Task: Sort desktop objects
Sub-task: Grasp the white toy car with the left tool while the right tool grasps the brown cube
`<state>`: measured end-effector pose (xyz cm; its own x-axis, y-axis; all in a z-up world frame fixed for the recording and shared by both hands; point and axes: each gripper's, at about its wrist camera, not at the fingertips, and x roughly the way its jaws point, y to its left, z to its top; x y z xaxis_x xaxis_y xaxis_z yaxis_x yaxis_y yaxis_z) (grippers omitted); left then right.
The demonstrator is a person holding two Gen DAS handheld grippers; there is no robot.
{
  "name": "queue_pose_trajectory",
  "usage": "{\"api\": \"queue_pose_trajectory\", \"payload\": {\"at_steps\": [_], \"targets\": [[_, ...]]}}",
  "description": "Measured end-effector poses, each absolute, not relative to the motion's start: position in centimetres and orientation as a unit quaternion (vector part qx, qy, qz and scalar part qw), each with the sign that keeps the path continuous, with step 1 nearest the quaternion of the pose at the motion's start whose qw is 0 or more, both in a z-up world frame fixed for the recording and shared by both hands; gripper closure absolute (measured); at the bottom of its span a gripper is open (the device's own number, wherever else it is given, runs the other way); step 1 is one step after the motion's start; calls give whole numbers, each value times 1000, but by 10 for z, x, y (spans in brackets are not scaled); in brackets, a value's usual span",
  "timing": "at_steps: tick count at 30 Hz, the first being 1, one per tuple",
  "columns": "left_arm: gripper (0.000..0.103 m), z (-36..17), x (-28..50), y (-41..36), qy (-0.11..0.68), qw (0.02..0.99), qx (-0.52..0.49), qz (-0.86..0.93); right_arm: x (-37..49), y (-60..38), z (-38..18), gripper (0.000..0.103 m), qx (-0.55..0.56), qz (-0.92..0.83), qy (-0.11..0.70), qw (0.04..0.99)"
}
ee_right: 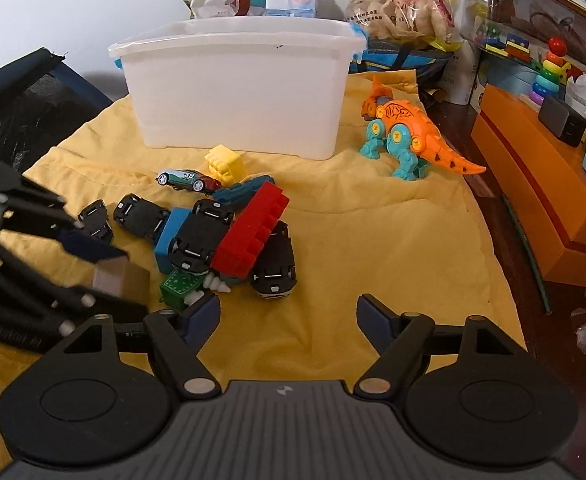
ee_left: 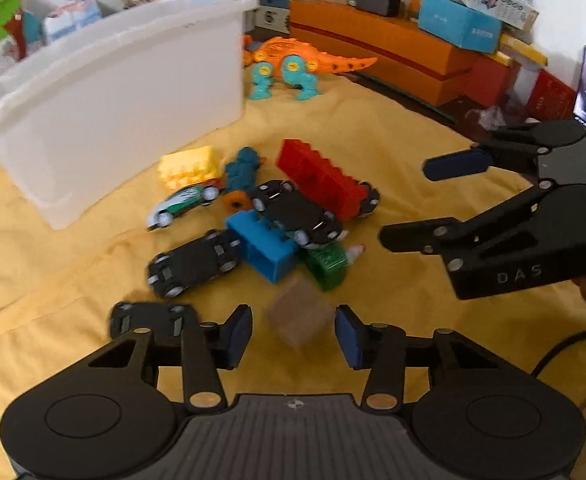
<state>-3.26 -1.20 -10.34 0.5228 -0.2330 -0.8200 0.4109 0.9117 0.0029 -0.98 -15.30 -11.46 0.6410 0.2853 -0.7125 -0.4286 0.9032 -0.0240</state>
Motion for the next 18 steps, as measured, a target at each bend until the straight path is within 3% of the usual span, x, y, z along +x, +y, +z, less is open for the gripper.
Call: {"api": "queue_pose_trajectory", "payload": {"at_steps": [8,10,13,18], "targets": [[52,-99,-34,13,449,880,87,-127,-14,-145,-114,30,-94,240,374,891],[52,-98,-34,11,446,881,93,-129,-14,-139,-113,43,-103,250,374,887],[52,-98,-36,2,441,879,120,-137,-16,-130,-114,54,-130,259,378,879],[52,-93,-39,13,434,885,123,-114,-24,-122,-103,55,-103,340,353,865]]}}
